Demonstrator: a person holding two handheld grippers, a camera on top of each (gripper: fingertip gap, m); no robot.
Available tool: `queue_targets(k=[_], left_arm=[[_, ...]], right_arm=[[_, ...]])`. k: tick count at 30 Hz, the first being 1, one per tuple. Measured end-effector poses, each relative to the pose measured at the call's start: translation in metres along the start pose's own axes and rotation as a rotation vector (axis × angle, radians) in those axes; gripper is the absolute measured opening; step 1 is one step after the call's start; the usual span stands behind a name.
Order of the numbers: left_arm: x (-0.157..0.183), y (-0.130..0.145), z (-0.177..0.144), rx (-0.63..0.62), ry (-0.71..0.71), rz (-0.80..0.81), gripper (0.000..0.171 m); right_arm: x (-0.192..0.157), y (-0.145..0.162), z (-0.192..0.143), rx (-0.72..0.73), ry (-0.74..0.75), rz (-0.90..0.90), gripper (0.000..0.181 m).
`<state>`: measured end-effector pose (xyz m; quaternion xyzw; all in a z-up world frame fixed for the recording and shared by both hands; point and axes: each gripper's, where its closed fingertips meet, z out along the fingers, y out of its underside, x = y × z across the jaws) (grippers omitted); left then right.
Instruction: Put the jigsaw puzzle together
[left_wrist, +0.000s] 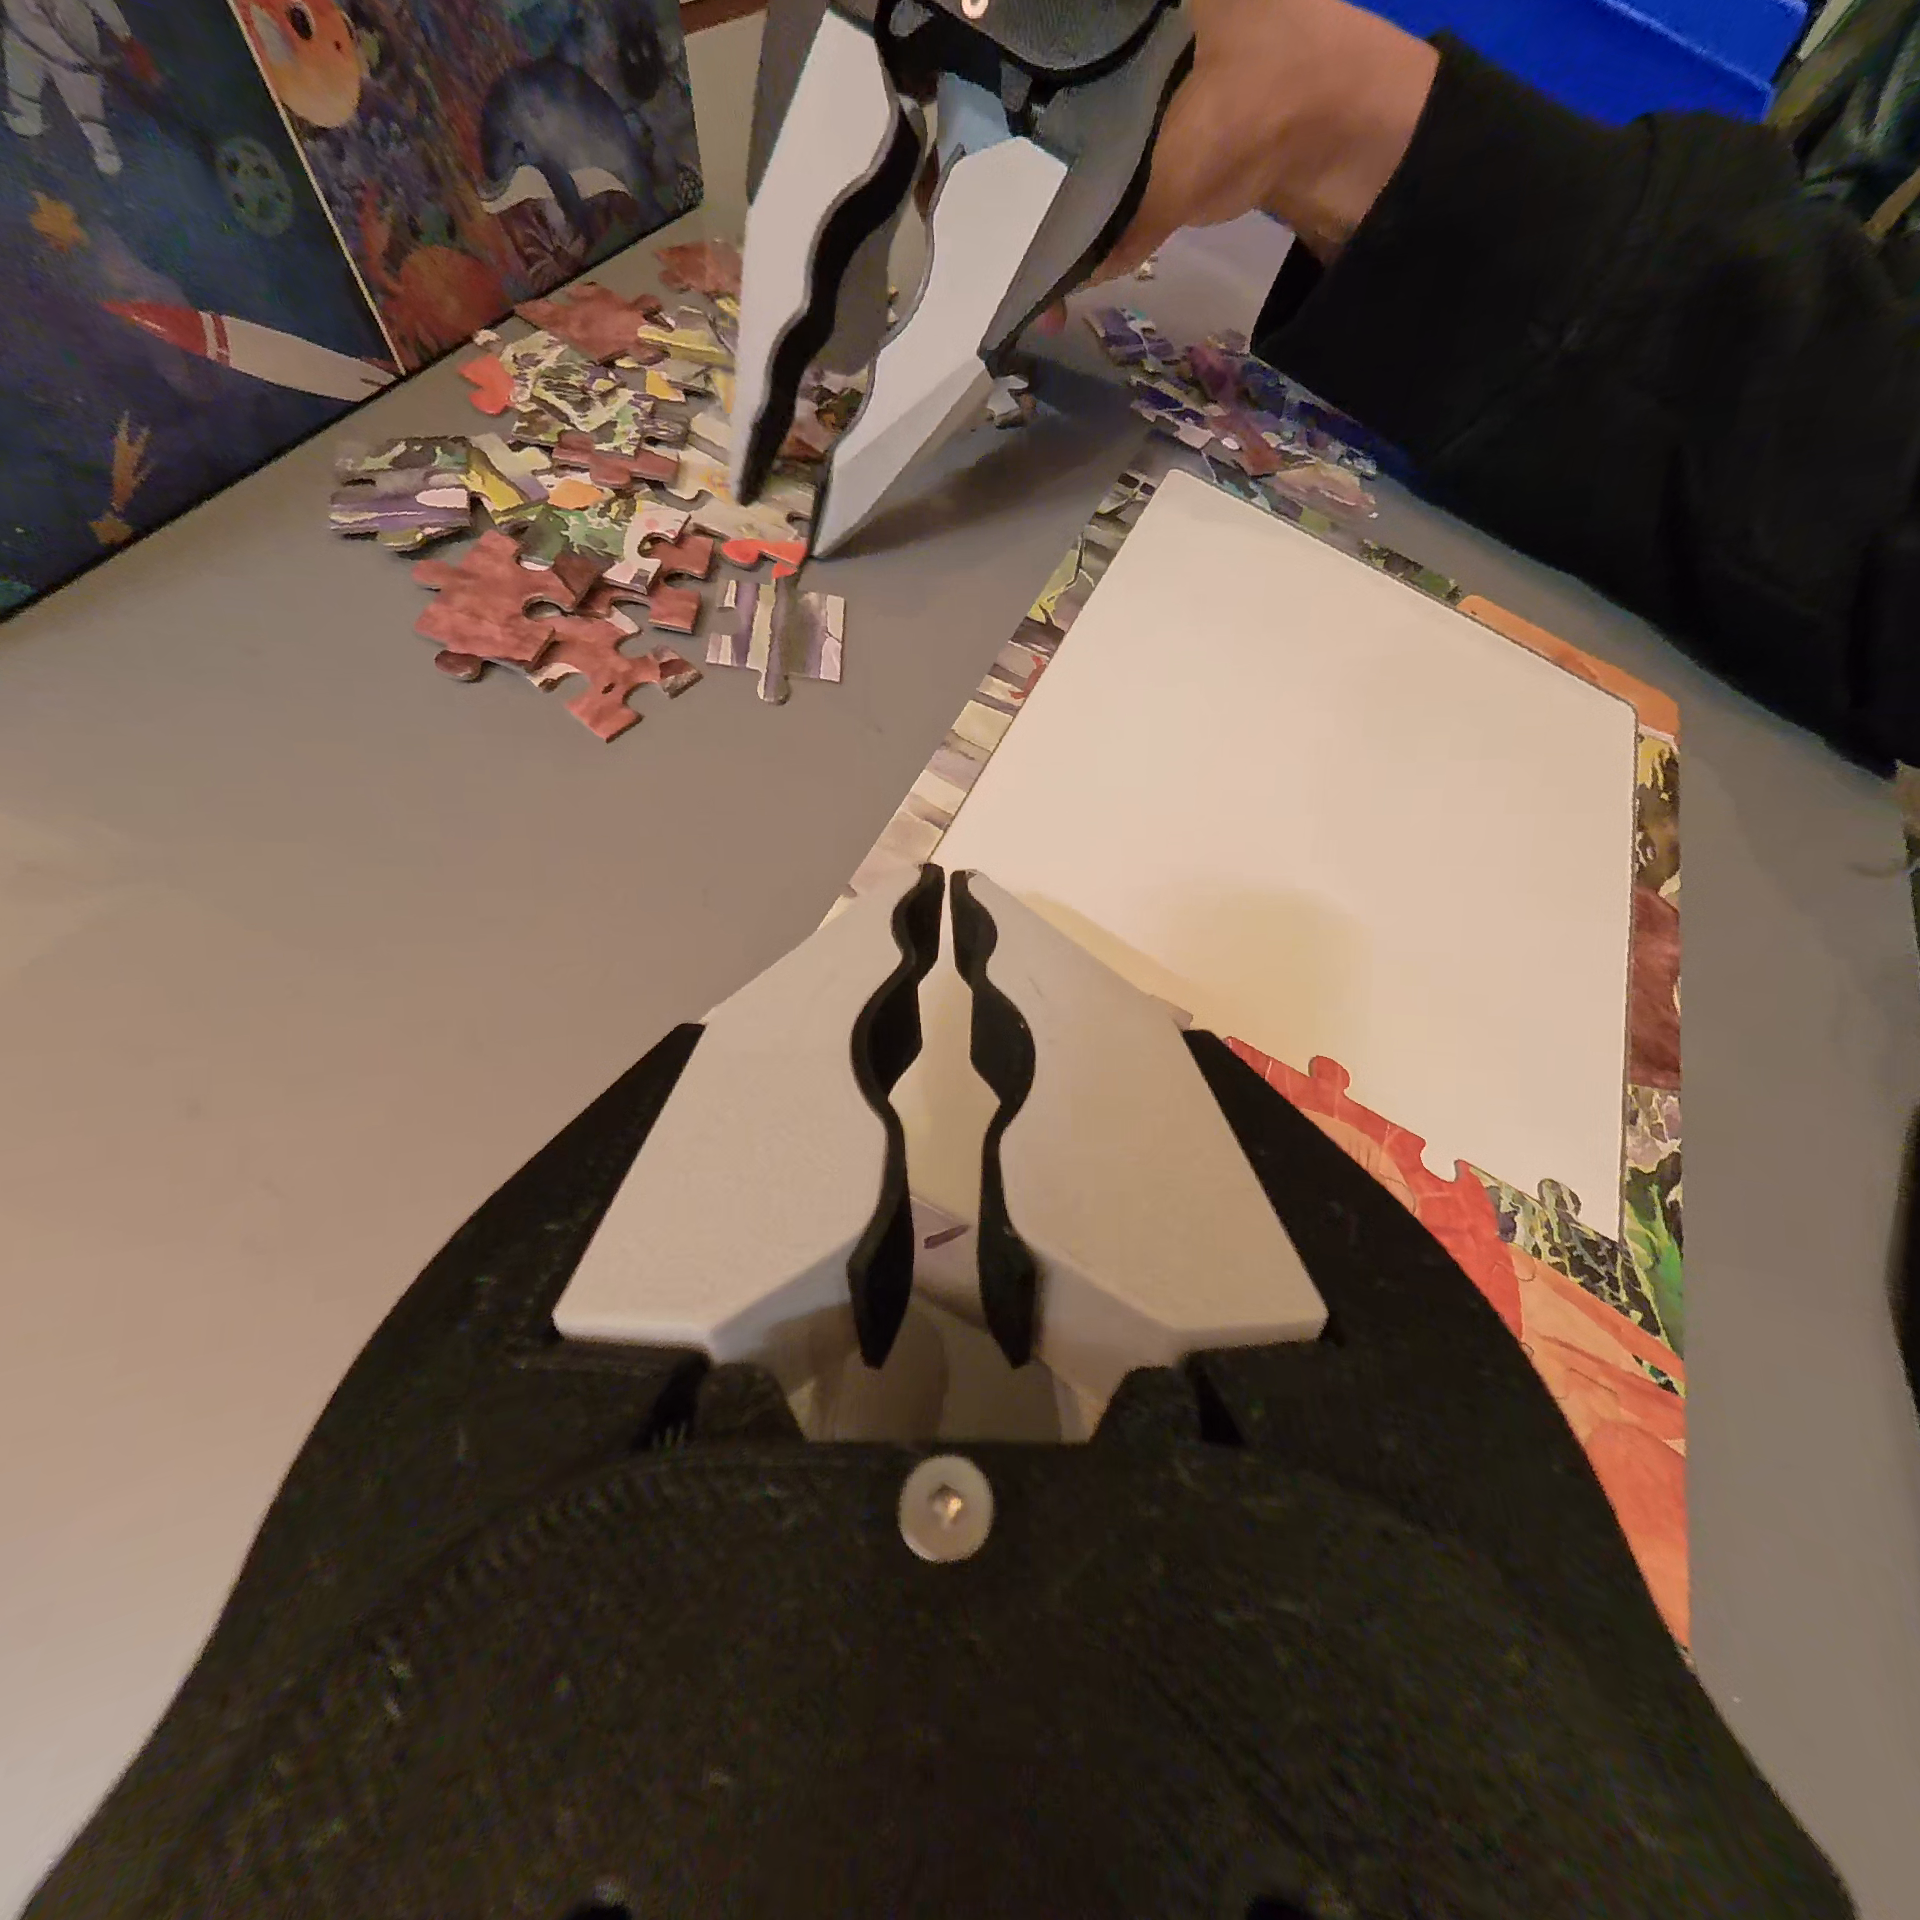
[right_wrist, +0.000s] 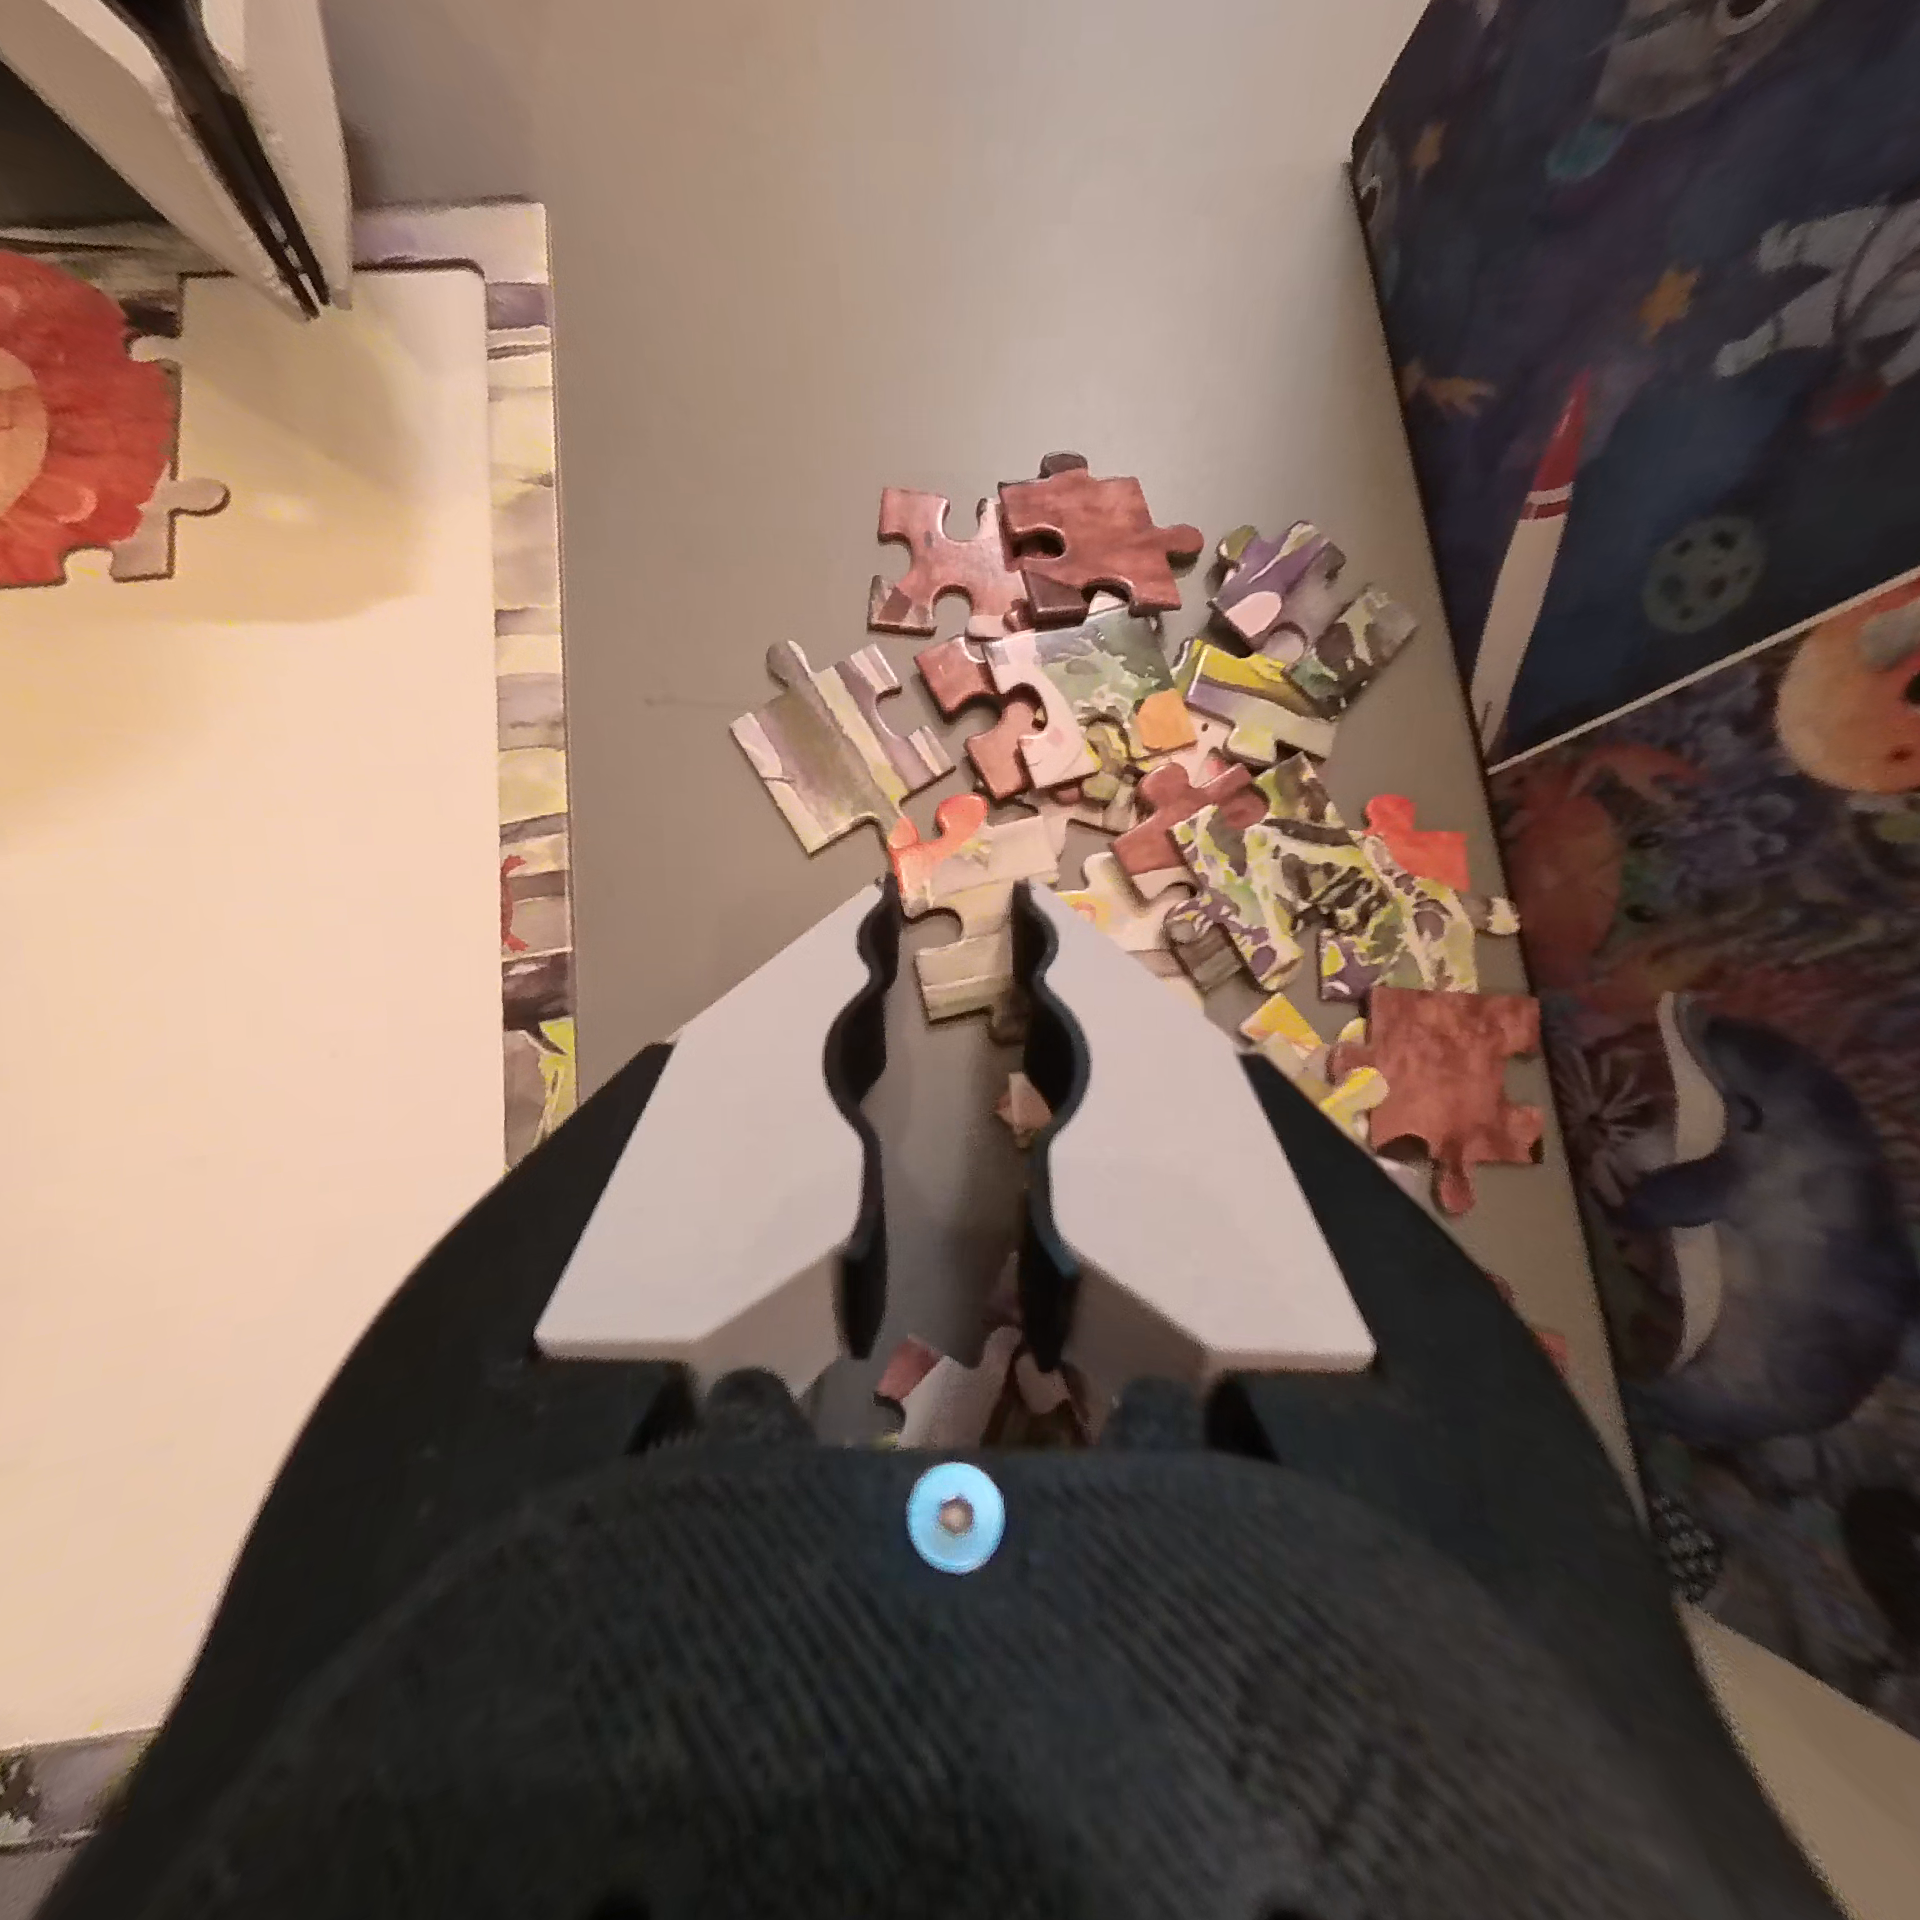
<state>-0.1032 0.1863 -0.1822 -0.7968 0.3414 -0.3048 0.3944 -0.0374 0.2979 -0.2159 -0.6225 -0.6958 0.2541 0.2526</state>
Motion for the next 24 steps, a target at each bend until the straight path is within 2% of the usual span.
queue_targets(k=[7,11,16,18,21,24], left_arm=[[0.001,0.0,0.0,-0.003,-0.004,0.015,0.0],[0.0,-0.003,-0.003,0.01,-0.013,0.011,0.0],[-0.003,-0.005,-0.007,0.017,-0.028,0.008,0.0],[0.0,-0.009,-0.009,0.031,-0.019,0.017,0.0],[0.009,-0.025,-0.018,0.118,-0.016,0.066,0.0],[0.017,-0.031,-0.022,0.139,0.006,0.077,0.0]], right_arm=[[-0.002,-0.005,-0.003,0.028,0.0,0.026,0.019],[-0.016,-0.026,-0.02,0.109,-0.014,0.045,0.019],[-0.072,-0.049,-0.028,0.136,-0.022,0.088,0.019],[-0.107,-0.051,-0.022,0.116,-0.032,0.097,0.019],[-0.151,-0.058,-0.008,0.13,-0.009,0.079,0.018],[-0.178,-0.056,0.009,0.064,-0.006,0.066,0.019]])
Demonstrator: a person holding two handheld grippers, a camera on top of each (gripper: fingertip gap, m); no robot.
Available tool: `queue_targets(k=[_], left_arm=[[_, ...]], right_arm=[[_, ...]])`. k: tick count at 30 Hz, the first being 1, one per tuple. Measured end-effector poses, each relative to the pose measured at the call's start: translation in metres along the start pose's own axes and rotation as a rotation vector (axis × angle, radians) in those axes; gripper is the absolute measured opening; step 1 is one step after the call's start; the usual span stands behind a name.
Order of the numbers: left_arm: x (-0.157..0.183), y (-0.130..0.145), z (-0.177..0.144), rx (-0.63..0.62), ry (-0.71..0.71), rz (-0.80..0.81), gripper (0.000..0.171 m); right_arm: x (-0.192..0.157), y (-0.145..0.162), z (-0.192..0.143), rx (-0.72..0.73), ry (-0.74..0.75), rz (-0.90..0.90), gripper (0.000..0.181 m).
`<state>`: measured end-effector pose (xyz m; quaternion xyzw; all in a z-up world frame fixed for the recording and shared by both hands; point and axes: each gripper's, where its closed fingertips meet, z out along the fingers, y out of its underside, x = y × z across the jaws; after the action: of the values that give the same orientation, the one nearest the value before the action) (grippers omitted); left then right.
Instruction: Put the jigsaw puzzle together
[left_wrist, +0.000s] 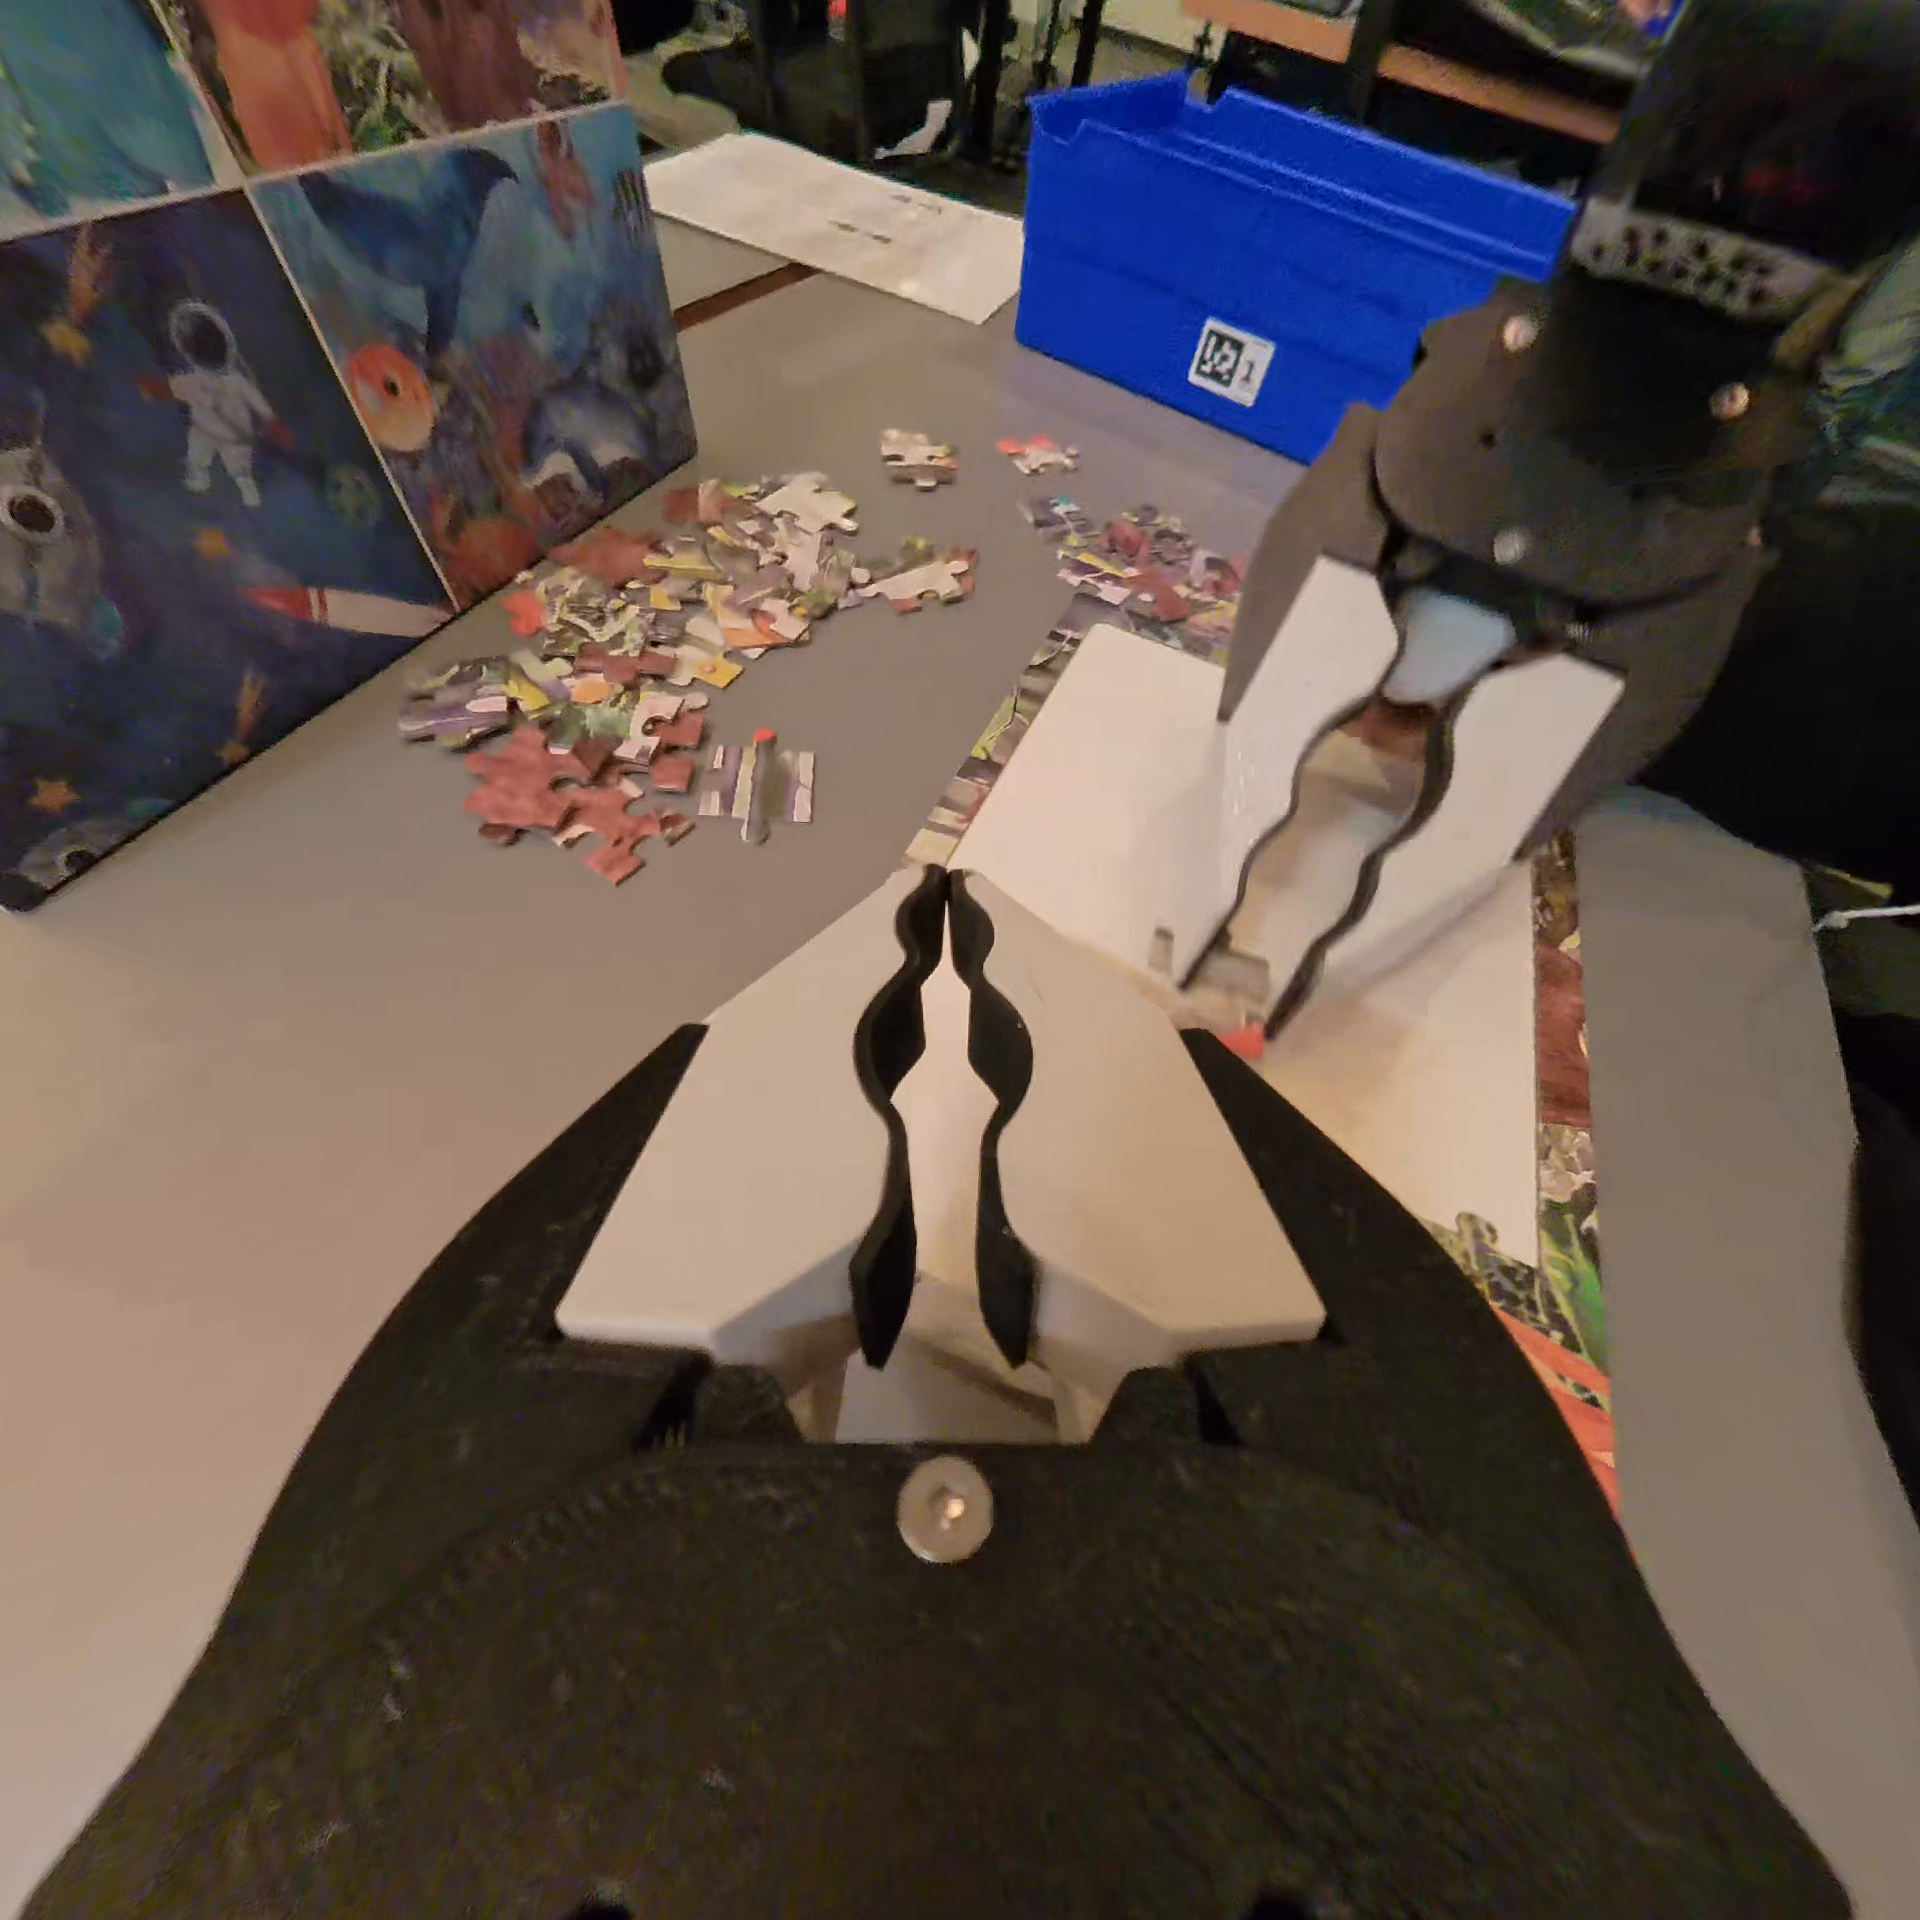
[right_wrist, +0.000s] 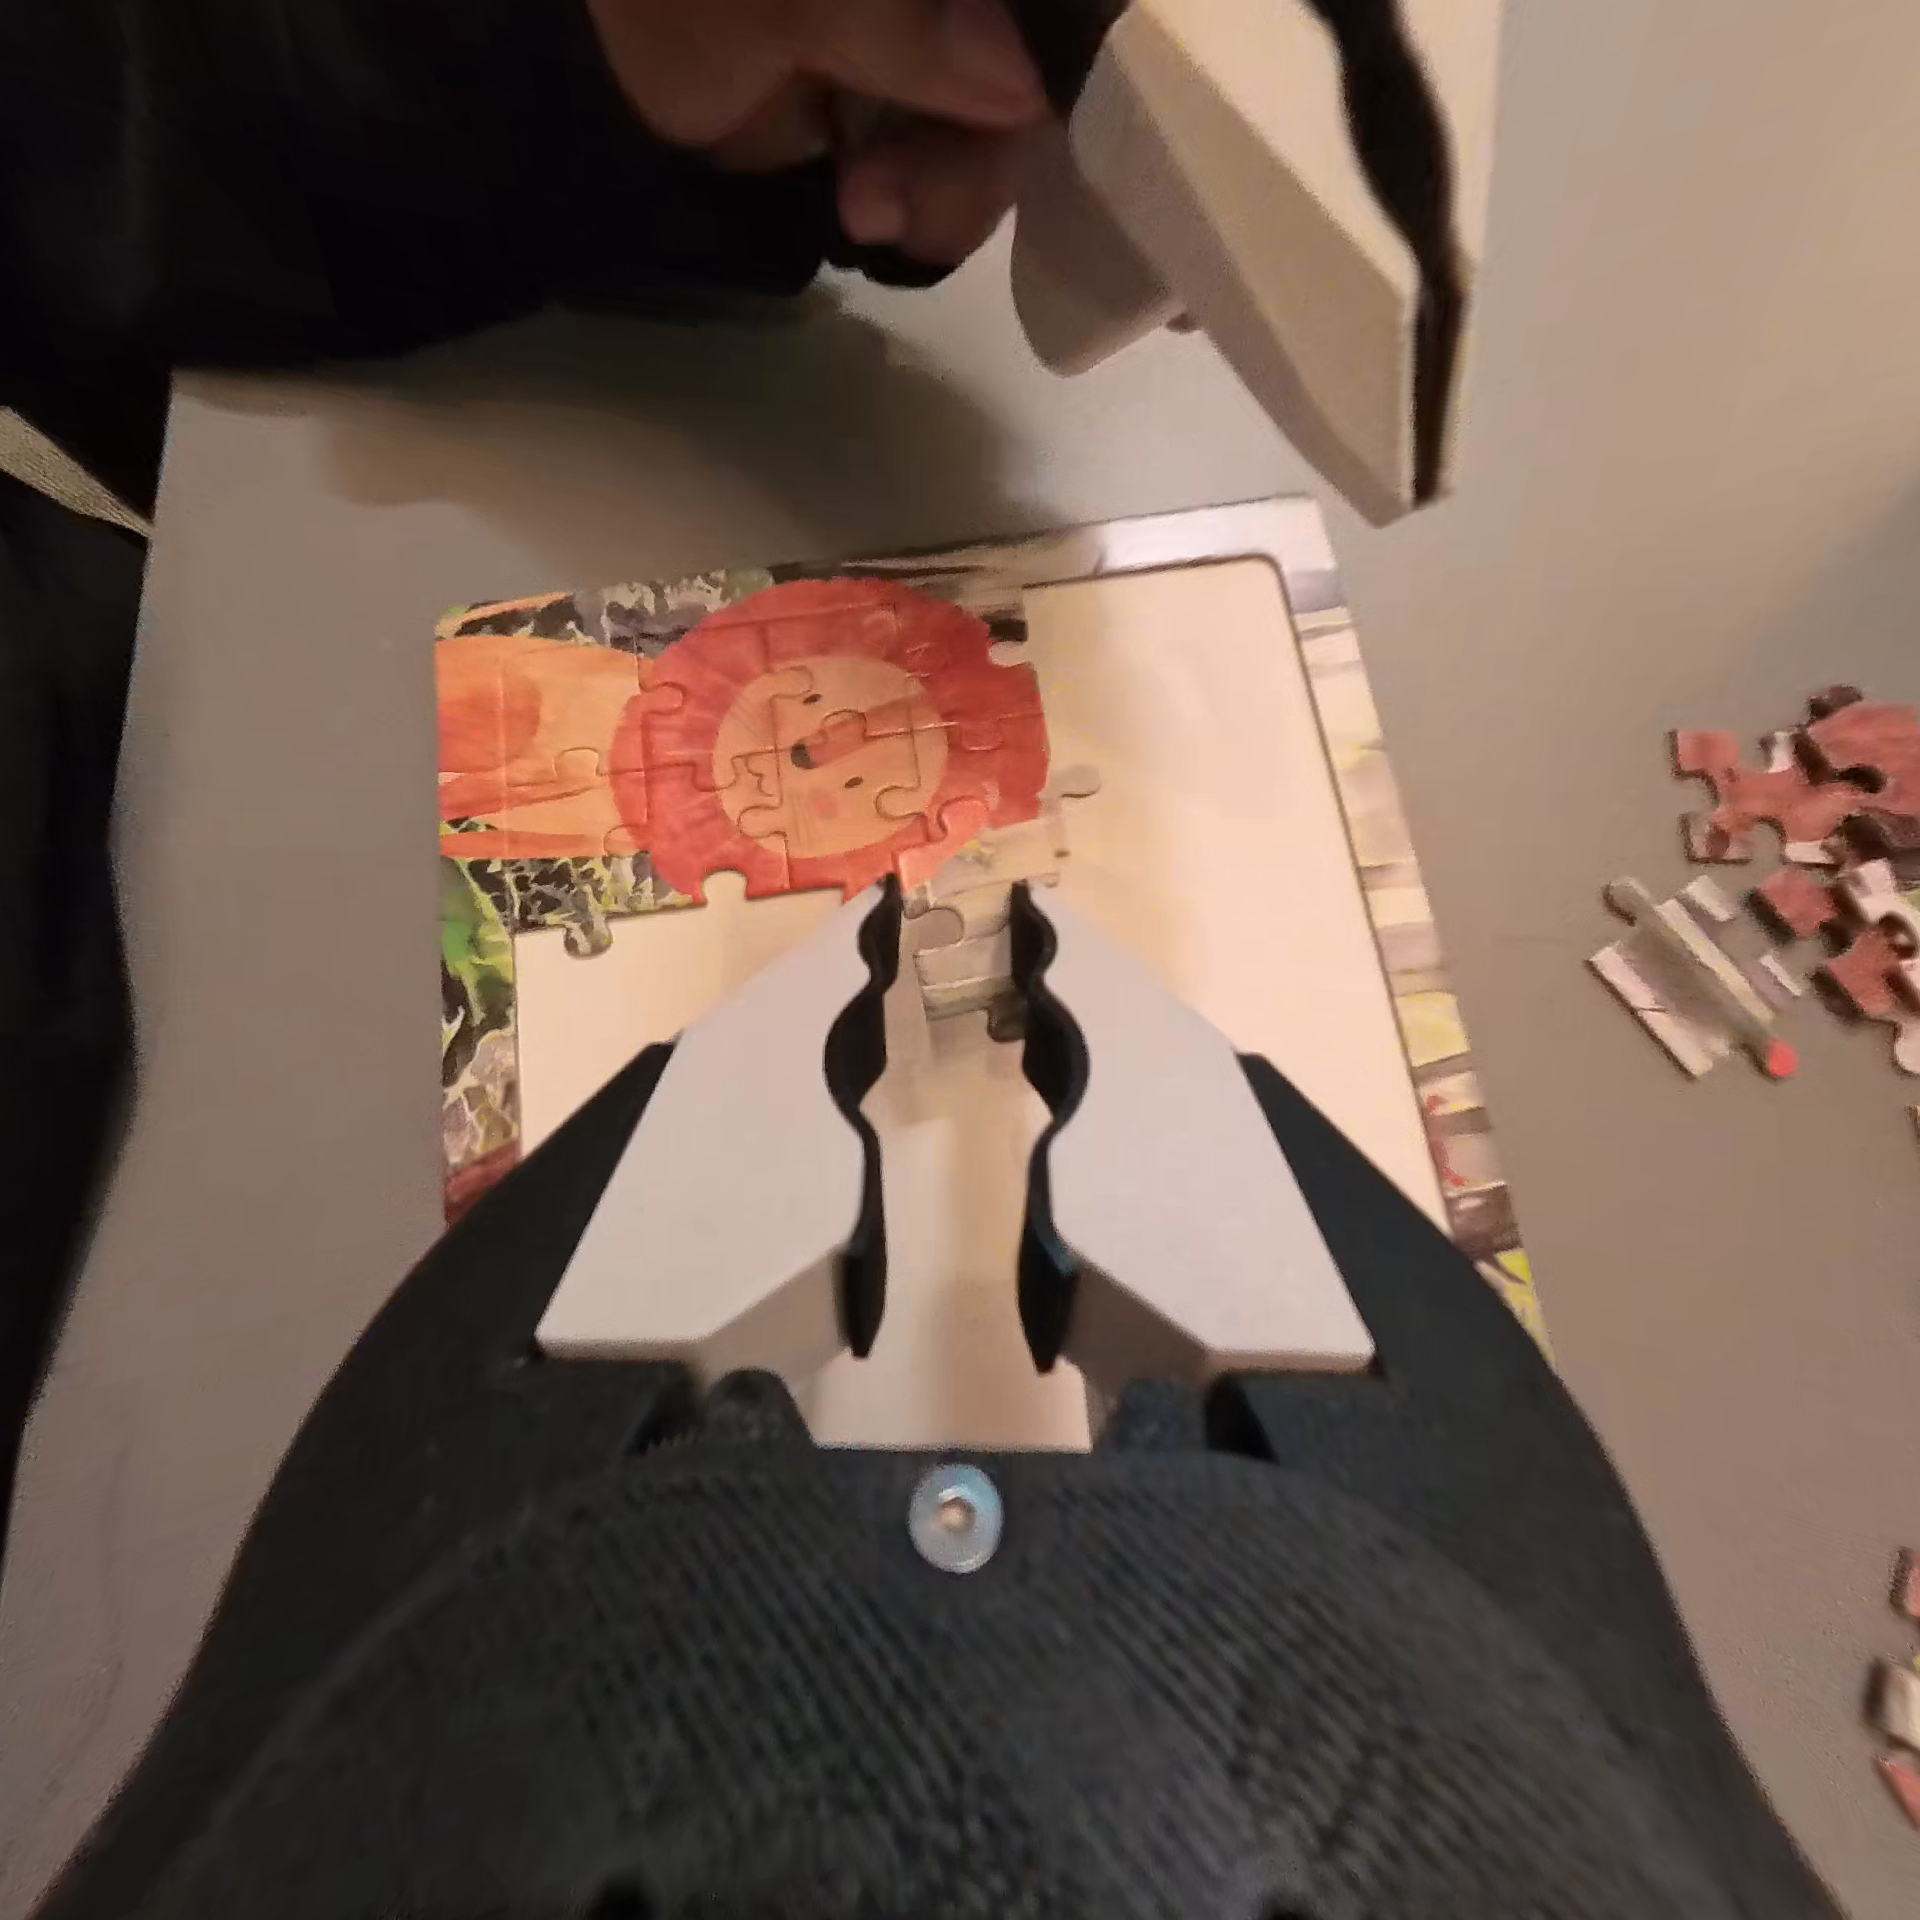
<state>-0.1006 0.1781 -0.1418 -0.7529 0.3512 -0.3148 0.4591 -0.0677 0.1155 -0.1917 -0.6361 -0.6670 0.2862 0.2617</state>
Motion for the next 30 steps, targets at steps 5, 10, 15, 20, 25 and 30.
queue_targets(k=[5,10,15,20,25,30], left_arm=[[0.008,0.008,0.004,-0.065,0.041,-0.004,0.0],[0.015,0.012,0.007,-0.098,0.054,0.015,0.0],[0.017,0.017,0.011,-0.118,0.066,0.011,0.0],[0.018,0.02,0.013,-0.132,0.07,0.009,0.0],[0.018,0.022,0.014,-0.138,0.072,0.005,0.0],[0.017,0.023,0.014,-0.141,0.069,0.008,0.0]], right_arm=[[0.005,0.013,0.013,-0.131,0.112,-0.045,0.018],[0.008,0.016,0.015,-0.148,0.13,-0.048,0.018],[0.007,0.014,0.017,-0.15,0.137,-0.068,0.019],[0.007,0.014,0.017,-0.147,0.137,-0.069,0.019],[0.007,0.014,0.017,-0.141,0.13,-0.067,0.019],[0.007,0.013,0.018,-0.135,0.13,-0.07,0.019]])
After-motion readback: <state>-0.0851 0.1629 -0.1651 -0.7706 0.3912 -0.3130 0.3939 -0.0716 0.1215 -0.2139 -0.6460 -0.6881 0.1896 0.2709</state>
